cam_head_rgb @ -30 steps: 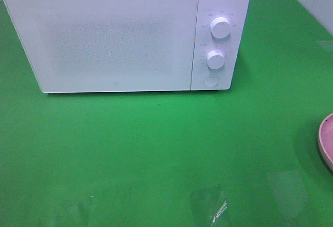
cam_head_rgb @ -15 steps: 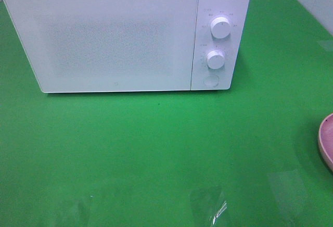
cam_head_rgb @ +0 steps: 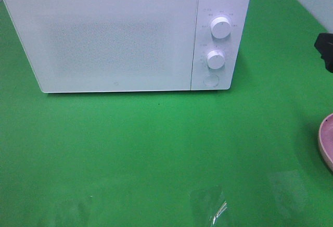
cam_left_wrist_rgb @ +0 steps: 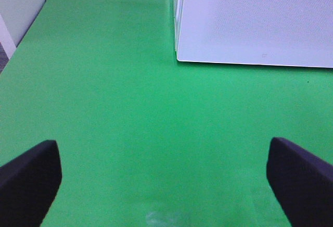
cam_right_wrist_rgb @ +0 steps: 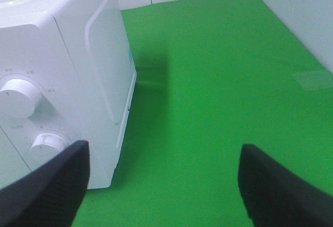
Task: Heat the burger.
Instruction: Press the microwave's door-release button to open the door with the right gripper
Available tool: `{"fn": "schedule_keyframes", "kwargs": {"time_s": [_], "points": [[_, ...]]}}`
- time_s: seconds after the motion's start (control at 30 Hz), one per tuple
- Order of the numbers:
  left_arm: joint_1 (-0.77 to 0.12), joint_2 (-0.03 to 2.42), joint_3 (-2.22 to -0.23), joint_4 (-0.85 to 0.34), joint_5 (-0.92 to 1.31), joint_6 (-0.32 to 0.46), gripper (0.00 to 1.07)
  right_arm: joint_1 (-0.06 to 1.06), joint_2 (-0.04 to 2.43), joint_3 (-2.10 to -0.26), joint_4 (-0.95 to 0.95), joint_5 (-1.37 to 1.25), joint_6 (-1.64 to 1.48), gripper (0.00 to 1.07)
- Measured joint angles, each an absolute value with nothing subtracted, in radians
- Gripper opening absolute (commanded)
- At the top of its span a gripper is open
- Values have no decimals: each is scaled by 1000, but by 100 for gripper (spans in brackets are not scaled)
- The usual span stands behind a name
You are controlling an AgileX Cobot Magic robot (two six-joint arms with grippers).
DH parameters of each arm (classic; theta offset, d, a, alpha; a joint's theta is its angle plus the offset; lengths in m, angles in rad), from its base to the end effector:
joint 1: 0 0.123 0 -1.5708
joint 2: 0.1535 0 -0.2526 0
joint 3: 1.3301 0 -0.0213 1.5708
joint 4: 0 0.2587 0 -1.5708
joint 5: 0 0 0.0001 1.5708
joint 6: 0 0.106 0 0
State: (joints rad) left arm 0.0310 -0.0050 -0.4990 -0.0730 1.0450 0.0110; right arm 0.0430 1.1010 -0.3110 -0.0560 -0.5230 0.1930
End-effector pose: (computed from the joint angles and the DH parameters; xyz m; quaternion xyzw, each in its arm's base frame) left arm 0.0484 -0.0052 0.2759 -0.0073 0.8475 -0.0253 0.5302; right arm 0.2365 0.0131 0.1930 0.0300 0.7673 0.0706 0.6366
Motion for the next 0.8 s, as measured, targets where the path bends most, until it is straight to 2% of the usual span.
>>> {"fn": "schedule_keyframes", "kwargs": {"time_s": [0.17, 0.27, 0.37, 0.43, 0.67, 0.7, 0.8], "points": [[31, -5, -499, -73, 1045, 11, 100, 117, 1179, -276, 34, -651, 114, 75], [31, -5, -499, -73, 1045, 11, 100, 218, 1240, -251, 175, -756, -14, 75], [31, -5, -499, -73, 1045, 11, 100, 262, 1263, -247, 241, -791, -60, 75], [31, -5, -499, -73, 1045, 11, 100, 342, 1302, -246, 336, -834, -139, 75], [31, -5, -499, -73, 1045, 11, 100, 493, 1373, -246, 497, -936, -245, 75], [31, -5, -499, -73, 1045, 11, 100, 545, 1398, -247, 538, -981, -266, 75], [31, -5, -499, -73, 1045, 11, 100, 590, 1420, -247, 569, -1019, -275, 75]]}}
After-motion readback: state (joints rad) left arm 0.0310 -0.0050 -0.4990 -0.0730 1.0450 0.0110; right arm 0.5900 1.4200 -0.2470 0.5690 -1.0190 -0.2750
